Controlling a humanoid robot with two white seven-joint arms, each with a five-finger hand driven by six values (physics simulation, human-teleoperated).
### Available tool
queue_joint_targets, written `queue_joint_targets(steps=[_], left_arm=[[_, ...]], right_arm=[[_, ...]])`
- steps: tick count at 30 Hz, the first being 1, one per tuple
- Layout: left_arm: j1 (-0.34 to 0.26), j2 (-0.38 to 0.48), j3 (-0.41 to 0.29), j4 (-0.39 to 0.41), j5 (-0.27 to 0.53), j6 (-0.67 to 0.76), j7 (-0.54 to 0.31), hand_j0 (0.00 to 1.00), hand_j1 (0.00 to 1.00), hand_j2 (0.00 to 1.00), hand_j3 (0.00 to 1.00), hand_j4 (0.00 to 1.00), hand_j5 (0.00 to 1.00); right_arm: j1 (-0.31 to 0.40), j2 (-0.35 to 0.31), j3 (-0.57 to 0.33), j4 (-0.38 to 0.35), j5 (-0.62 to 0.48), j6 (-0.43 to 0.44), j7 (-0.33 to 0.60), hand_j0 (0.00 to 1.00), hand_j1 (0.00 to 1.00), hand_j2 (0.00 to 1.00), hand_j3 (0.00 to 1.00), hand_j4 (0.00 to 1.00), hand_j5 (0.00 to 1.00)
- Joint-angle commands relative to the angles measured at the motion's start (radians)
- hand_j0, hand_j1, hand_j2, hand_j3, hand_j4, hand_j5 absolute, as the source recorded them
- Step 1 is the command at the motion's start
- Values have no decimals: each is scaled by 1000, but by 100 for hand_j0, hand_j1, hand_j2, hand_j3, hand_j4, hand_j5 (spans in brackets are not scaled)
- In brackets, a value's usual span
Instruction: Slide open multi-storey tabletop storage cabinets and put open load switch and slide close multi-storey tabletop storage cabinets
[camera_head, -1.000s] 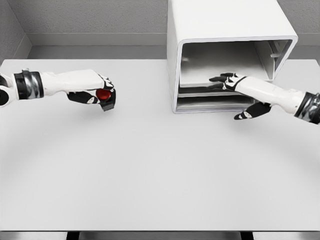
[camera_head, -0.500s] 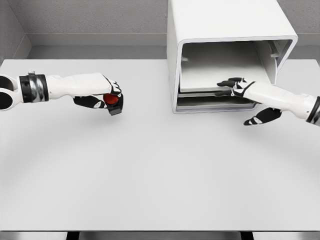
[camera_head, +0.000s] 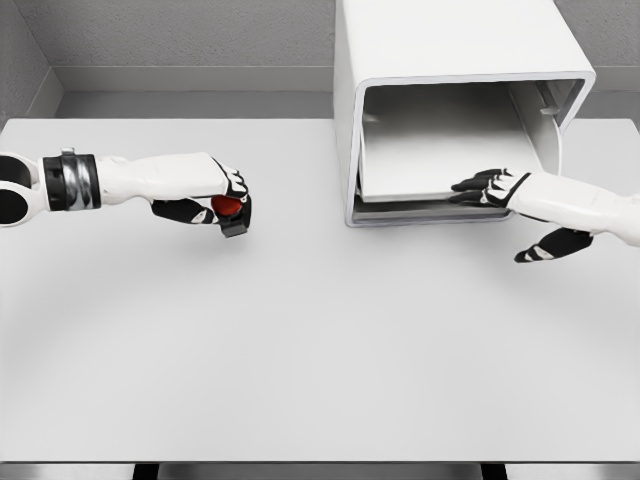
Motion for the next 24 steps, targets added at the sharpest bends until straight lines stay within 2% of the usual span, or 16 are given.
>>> queue_joint_targets(steps=[1, 4, 8, 16, 22, 24], left_arm=[[-1, 1, 1, -14, 7, 2, 0, 46, 46, 46, 46, 46, 46], [0, 1, 1, -23, 7, 2, 0, 46, 46, 46, 46, 46, 46], [0, 0, 1, -24, 7, 2, 0, 46, 46, 46, 46, 46, 46], [-1, 0, 1, -27, 6, 2, 0, 46, 46, 46, 46, 46, 46], [-1, 0, 1, -27, 6, 2, 0, 46, 46, 46, 46, 46, 46], [-1, 1, 1, -27, 4, 2, 0, 46, 46, 46, 46, 46, 46]], right_arm=[[0, -28, 0, -34, -13, 1, 0, 100, 100, 100, 100, 100, 100], [0, -67, 0, -65, -31, 1, 0, 100, 100, 100, 100, 100, 100], [0, -87, 0, -88, -36, 1, 0, 100, 100, 100, 100, 100, 100], [14, -160, 0, -91, -57, 1, -38, 100, 100, 100, 100, 100, 100], [18, -176, 0, -109, -74, 1, -41, 100, 100, 100, 100, 100, 100], [18, -171, -48, -115, -83, 1, -52, 100, 100, 100, 100, 100, 100]])
